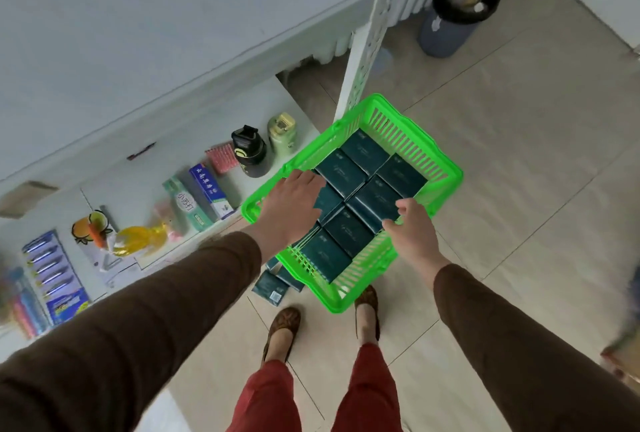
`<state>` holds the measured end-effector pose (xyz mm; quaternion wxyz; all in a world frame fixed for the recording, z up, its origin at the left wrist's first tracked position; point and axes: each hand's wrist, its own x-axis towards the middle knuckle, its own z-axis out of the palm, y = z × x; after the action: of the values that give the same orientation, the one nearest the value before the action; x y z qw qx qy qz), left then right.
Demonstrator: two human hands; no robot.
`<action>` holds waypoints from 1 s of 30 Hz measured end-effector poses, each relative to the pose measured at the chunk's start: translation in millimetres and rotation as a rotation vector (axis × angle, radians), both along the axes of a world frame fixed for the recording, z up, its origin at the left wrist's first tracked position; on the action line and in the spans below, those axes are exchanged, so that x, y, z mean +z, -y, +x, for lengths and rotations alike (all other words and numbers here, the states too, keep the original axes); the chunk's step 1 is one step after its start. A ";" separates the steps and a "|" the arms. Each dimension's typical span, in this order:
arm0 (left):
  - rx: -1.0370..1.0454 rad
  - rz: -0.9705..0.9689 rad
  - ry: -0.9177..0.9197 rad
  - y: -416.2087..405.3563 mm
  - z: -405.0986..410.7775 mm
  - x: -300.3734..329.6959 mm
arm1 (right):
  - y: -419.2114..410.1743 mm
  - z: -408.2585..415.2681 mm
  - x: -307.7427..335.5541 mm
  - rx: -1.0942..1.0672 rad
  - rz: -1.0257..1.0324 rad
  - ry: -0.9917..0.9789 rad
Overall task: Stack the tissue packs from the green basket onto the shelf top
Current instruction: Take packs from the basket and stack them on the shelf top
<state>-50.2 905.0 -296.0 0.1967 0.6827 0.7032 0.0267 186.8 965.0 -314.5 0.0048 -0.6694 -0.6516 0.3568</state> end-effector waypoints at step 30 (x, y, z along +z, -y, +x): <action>-0.350 0.031 -0.298 -104.4 121.4 -165.5 | -157.1 27.7 -134.4 0.495 0.056 0.577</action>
<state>71.1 1009.4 -461.5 0.0819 0.7936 0.5948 -0.0981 214.4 1122.1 -448.9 -0.2469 -0.5642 -0.7777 0.1260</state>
